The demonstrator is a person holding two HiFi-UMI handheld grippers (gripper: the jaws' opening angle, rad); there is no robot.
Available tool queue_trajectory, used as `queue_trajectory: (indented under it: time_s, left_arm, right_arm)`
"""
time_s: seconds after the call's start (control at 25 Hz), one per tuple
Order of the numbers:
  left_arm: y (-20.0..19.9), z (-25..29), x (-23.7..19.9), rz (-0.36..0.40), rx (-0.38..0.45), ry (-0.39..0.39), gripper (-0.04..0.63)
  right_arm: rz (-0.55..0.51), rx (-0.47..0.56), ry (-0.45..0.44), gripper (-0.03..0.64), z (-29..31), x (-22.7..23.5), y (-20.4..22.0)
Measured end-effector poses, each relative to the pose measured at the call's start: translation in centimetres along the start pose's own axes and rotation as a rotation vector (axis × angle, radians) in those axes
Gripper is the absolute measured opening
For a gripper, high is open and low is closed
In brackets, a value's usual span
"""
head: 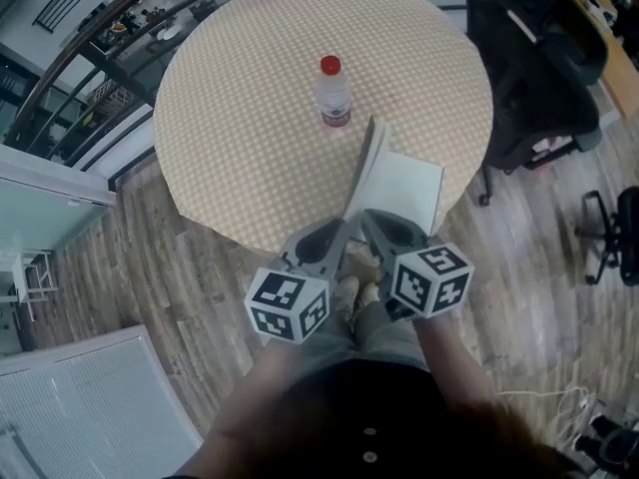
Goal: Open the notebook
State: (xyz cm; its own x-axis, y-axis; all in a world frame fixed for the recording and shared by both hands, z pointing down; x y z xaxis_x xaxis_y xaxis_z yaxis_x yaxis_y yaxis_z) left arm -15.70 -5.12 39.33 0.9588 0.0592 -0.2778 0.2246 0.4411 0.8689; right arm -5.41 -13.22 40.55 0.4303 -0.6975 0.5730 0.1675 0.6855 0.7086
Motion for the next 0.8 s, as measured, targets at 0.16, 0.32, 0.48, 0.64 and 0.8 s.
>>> queue_trajectory:
  time_s: [0.16, 0.32, 0.48, 0.64, 0.8]
  left_arm:
    - [0.5, -0.8, -0.6, -0.023, -0.002, -0.028, 0.031]
    - [0.9, -1.4, -1.7, -0.037, -0.014, -0.054, 0.031]
    - [1.5, -1.9, -2.8, -0.068, -0.024, -0.086, 0.032]
    - [2.0, -2.0, -3.6, -0.085, -0.027, -0.107, 0.032]
    - [2.3, -1.9, -4.2, -0.096, -0.037, -0.126, 0.034]
  right_arm:
    - [-0.007, -0.013, -0.013, 0.011, 0.5, -0.5, 0.1]
    - [-0.014, -0.028, -0.020, 0.011, 1.1, -0.9, 0.3]
    - [-0.019, -0.046, -0.030, 0.011, 1.7, -1.3, 0.7]
    - [-0.023, -0.059, -0.033, 0.011, 2.2, -1.5, 1.0]
    - [-0.019, -0.072, -0.026, 0.011, 2.5, -1.1, 1.3]
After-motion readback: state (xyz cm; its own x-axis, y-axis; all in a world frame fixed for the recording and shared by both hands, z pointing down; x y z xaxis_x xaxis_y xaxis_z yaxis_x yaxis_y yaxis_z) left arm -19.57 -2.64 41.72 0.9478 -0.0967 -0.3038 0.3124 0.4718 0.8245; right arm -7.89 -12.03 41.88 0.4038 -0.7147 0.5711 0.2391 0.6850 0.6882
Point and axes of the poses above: the fingertips, and each gripper's own axes: z forward along the fingers, x to its right, y out of its underside, the point moved 7 cm from there along -z, backward along the fingers, and after that the axes turned 5 degrees about z, right-handed, at the moved point
